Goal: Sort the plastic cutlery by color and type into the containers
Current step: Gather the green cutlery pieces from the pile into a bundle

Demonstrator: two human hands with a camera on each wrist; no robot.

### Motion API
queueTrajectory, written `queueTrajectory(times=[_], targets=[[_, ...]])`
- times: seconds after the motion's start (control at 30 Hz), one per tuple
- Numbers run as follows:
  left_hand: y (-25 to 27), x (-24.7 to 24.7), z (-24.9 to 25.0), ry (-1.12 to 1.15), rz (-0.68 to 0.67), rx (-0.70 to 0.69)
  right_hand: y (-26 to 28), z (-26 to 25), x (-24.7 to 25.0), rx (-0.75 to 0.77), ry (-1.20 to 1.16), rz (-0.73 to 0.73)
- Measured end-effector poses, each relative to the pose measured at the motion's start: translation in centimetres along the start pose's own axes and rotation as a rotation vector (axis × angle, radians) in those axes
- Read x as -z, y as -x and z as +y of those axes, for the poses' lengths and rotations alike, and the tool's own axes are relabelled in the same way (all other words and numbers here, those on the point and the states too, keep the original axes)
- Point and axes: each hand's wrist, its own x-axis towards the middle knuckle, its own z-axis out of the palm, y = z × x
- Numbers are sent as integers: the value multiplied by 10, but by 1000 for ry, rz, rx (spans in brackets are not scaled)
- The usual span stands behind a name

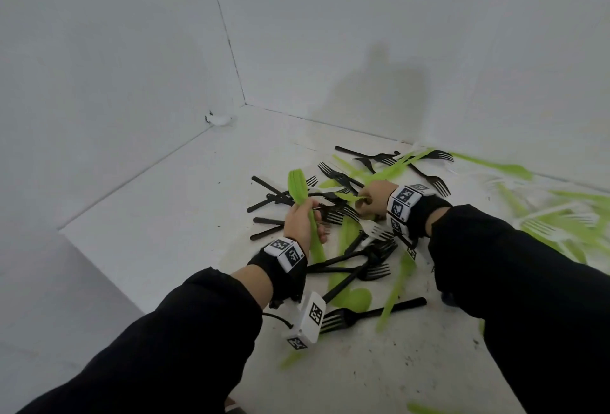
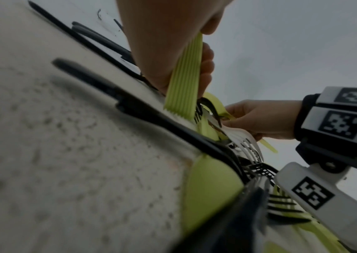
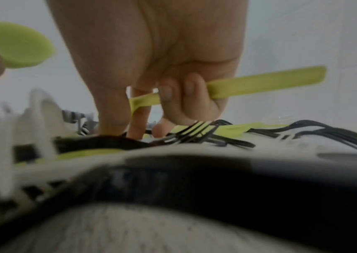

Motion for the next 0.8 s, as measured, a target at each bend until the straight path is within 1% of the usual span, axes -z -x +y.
queueTrajectory(times=[0.1, 0.2, 0.27, 0.37, 0.43, 0.53, 0.6, 0.67, 0.73, 0.8], targets=[[-1, 1, -1, 1, -2, -10, 5, -1, 0, 19, -66, -48], [-2, 1, -2, 12, -2, -12, 6, -5, -3, 20, -6, -71], [-1, 0, -2, 16, 0, -4, 6, -5, 0, 9, 30, -29], [0, 0, -2, -7, -2, 5, 10, 3, 6, -68, -16, 48], [1, -1, -3, -15, -5, 5, 14, 10, 10, -93, -34, 85], [2, -2, -4, -28, -17, 5, 19, 21, 14, -155, -132, 217], [3, -3, -5, -30, -25, 6, 23, 28, 18, -223, -268, 317], [5, -5, -6, -30, -35, 16, 27, 35, 23, -259, -425, 408], [8, -7, -5, -39, -44, 35, 32, 38, 31, -250, -497, 506], [11, -9, -4, -44, -49, 50, 39, 40, 42, -230, -512, 578]])
